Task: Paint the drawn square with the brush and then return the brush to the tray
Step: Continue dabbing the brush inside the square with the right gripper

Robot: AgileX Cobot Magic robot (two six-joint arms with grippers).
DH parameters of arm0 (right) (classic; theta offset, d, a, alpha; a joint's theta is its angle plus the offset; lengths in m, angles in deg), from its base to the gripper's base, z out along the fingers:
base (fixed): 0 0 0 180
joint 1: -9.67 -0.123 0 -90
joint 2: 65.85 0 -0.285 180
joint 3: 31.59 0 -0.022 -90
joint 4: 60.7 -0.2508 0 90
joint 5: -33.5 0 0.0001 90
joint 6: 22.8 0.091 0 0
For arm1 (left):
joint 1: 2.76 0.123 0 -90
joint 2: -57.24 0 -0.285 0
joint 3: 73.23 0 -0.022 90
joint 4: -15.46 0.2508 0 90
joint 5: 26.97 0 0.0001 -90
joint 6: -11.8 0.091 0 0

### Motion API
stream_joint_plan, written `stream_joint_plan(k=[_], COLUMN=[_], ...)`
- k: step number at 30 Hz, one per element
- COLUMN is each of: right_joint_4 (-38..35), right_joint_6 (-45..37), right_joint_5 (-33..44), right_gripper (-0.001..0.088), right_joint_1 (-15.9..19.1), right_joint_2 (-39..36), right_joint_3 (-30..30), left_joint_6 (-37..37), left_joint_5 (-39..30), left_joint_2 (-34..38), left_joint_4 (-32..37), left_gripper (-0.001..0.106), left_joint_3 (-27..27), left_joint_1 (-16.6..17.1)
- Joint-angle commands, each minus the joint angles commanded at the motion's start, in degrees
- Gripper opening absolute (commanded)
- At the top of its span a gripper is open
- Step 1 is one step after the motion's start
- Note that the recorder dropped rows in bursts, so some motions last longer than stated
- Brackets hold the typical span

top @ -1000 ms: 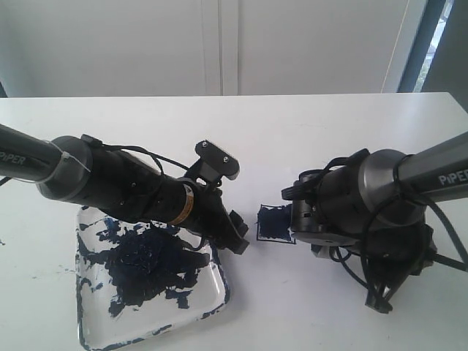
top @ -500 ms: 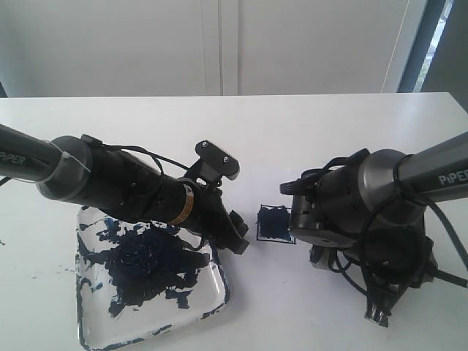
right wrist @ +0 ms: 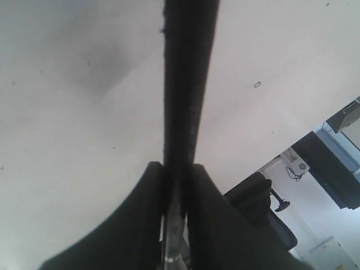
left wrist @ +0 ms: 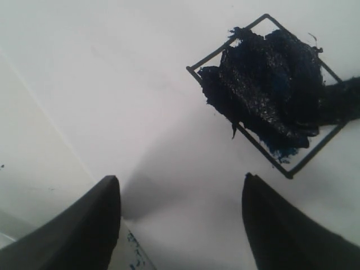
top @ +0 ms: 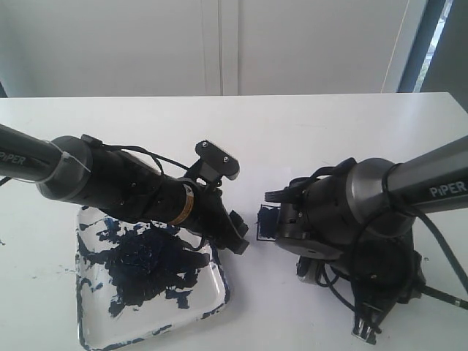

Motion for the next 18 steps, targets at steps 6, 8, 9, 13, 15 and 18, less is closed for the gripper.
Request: stream_joint_plan(k=[6,8,9,13,15,18], right_joint_4=[9.3,9.7,10.1,11.1,11.7,11.7], right_joint_6=[8.1,8.1,8.2,8.2,8.2,8.2], right_joint_5=[0.0,0.0,0.0,0.0,0.0,0.0], right_gripper=[0.0000,0.0000,0.0000,0.0000,0.0000,0.0000], right_joint_1=[0.0,0.0,0.0,0.0,0.3,1.6], right_joint_2=[0.0,0.0,0.0,-0.1,-0.1,-0.1], right_joint_3=[0.0,0.0,0.0,0.0,0.0,0.0], left_joint_6=[0.0,0.0,0.0,0.0,0.0,0.0], left_joint_5=[0.1,0.1,0.1,0.1,0.1,0.1], left_joint_2=[0.0,0.0,0.0,0.0,0.0,0.0], left_joint_4=[0.0,0.0,0.0,0.0,0.0,0.0], left_gripper=[0.066,0.066,0.066,0.066,0.066,0.066], left_joint_3=[0.0,0.0,0.0,0.0,0.0,0.0], left_joint_1=[0.0,0.0,0.0,0.0,0.0,0.0])
